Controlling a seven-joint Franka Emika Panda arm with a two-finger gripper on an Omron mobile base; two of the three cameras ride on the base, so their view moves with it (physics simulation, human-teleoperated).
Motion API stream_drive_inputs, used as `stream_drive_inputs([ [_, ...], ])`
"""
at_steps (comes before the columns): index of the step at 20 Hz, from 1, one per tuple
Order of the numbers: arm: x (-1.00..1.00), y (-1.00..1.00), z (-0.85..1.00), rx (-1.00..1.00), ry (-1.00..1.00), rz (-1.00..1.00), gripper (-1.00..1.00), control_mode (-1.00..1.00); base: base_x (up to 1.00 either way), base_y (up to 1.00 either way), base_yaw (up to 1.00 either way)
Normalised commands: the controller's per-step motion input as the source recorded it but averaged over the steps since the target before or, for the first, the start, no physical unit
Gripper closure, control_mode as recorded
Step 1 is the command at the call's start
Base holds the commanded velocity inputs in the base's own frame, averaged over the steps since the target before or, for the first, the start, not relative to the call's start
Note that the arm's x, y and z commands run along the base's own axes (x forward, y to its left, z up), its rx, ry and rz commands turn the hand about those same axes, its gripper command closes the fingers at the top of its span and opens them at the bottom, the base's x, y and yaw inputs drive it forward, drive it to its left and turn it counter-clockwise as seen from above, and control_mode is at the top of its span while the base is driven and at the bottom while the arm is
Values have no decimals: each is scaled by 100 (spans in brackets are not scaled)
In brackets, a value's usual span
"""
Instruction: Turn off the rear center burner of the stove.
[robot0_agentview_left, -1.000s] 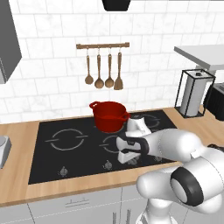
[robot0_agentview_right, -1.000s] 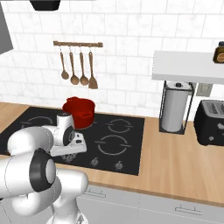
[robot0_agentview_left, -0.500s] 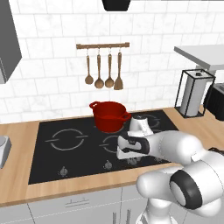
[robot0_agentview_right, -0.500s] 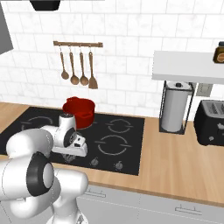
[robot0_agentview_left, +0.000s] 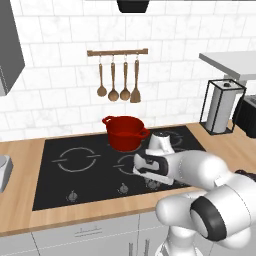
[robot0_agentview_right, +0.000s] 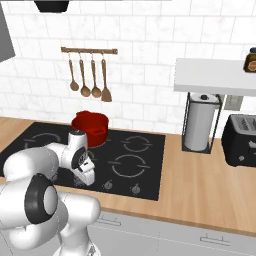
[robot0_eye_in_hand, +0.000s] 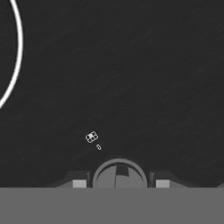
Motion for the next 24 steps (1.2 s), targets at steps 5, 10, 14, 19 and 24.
stream_drive_inputs([
  [5, 13, 0, -4, 0, 6, -77, 100, -100, 0, 0, 0],
  [10, 14, 2, -11, 0, 5, -79, 100, -100, 0, 0, 0],
  [14, 16, 3, -12, 0, 6, -81, 100, -100, 0, 0, 0],
  [19, 15, 11, -13, 0, 6, -83, 100, -100, 0, 0, 0],
  [24, 11, 31, -17, 0, 1, -84, 100, -100, 0, 0, 0],
])
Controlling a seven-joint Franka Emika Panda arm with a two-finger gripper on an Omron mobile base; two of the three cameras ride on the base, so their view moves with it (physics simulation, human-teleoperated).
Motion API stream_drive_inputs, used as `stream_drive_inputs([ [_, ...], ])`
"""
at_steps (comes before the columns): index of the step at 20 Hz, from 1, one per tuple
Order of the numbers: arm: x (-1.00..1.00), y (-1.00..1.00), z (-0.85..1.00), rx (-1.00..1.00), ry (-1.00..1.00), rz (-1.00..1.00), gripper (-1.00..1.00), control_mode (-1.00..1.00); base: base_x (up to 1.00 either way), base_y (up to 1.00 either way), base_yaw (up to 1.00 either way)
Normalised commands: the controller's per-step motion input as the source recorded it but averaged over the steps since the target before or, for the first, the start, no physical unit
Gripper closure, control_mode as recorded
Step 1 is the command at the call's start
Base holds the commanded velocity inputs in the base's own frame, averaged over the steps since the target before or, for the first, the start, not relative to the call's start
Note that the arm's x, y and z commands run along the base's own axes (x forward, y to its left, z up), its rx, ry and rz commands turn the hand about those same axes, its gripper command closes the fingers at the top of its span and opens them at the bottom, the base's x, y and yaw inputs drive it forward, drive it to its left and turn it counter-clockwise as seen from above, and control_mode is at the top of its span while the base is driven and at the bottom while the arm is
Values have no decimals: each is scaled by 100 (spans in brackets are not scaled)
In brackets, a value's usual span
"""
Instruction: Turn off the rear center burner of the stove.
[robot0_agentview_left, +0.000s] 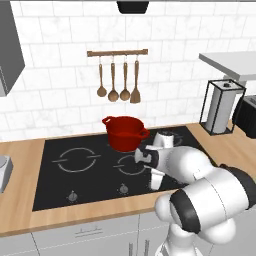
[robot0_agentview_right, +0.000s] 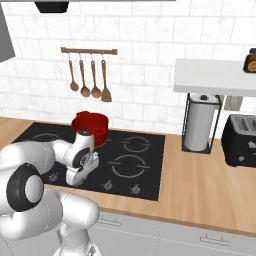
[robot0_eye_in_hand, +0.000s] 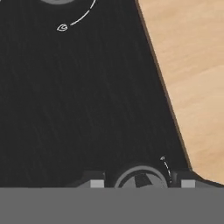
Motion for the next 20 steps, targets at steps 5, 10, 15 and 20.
stream_drive_inputs([
  [5, 23, 57, -9, 0, 0, -84, 100, -100, 0, 0, 0],
  [10, 51, 58, -7, 0, 0, -87, 100, -100, 0, 0, 0],
  [15, 33, 20, -17, 0, 0, -93, 100, -100, 0, 0, 0],
  [20, -5, -6, -12, 2, 0, -53, 100, -100, 0, 0, 0],
])
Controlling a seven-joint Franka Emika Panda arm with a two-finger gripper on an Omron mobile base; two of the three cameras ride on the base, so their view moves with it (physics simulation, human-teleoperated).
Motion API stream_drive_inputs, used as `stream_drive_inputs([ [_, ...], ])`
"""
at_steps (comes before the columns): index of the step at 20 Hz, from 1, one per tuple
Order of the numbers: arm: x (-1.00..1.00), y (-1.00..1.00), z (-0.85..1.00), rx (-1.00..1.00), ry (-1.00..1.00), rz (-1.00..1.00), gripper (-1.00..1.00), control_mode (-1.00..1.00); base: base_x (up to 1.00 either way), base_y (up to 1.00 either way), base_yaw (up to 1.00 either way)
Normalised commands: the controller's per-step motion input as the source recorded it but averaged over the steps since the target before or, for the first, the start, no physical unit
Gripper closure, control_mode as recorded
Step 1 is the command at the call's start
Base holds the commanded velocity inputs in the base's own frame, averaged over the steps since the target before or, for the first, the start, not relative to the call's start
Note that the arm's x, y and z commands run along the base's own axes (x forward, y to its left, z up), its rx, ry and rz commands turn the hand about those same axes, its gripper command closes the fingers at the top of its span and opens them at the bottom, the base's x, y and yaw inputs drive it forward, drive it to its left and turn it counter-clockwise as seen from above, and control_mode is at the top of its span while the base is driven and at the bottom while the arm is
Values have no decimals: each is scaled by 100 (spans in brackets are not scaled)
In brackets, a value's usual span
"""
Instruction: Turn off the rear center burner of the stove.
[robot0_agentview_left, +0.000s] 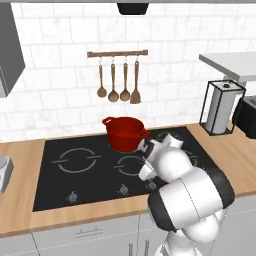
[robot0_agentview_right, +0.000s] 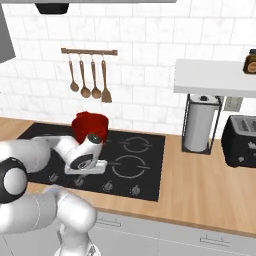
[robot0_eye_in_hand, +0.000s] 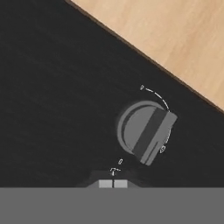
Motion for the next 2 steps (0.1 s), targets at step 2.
stream_drive_inputs([
  [2, 0, 0, 0, 2, 0, 0, 100, -100, 0, 0, 0],
])
